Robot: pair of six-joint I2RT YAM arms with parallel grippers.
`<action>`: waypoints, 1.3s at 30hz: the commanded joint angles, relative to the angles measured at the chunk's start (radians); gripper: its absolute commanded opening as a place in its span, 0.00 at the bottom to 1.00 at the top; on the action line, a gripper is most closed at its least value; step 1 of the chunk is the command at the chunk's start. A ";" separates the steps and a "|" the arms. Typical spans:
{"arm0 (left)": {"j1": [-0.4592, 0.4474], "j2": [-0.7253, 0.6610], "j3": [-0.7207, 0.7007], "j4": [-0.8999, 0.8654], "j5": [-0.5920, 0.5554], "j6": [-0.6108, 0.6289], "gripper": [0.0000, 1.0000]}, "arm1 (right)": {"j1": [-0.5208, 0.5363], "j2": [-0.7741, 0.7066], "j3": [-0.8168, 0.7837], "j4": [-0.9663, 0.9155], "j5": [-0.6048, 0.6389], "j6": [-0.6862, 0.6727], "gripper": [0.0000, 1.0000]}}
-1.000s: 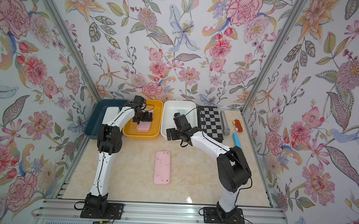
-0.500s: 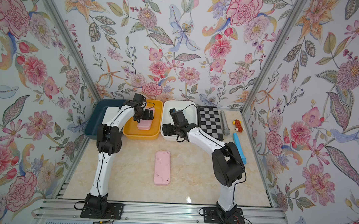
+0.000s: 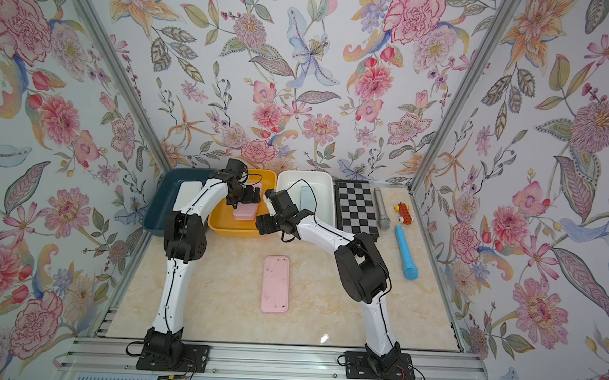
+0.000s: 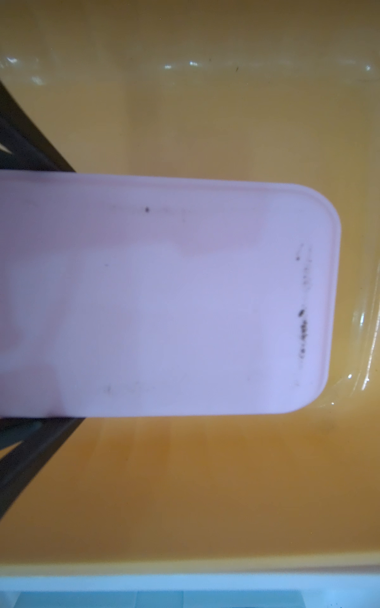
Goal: Place the pencil cases by color into the storage box
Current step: Place the pencil case at the storage box.
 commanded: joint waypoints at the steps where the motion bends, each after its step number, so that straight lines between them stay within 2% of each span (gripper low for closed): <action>1: -0.002 0.017 0.003 -0.011 -0.009 -0.023 0.99 | 0.010 0.043 0.048 0.035 -0.022 -0.007 0.80; 3: -0.003 0.026 0.000 -0.011 -0.003 -0.028 0.98 | 0.020 0.051 0.047 0.070 -0.023 -0.006 0.80; 6: -0.005 0.034 -0.011 -0.011 -0.011 -0.034 0.98 | 0.031 0.085 0.091 0.065 -0.019 -0.009 0.90; 9: -0.009 0.047 -0.011 -0.012 -0.009 -0.035 0.98 | 0.035 0.126 0.136 0.052 -0.026 -0.020 0.93; 24: -0.012 0.076 0.012 -0.010 -0.001 -0.030 0.99 | 0.040 0.251 0.234 0.150 -0.101 0.003 0.96; 32: -0.012 0.075 0.008 -0.010 0.011 -0.035 0.99 | 0.046 0.320 0.340 0.103 -0.142 0.005 0.89; 39: -0.011 0.071 0.021 -0.011 0.016 -0.035 0.98 | 0.046 0.337 0.350 0.111 -0.146 0.014 0.79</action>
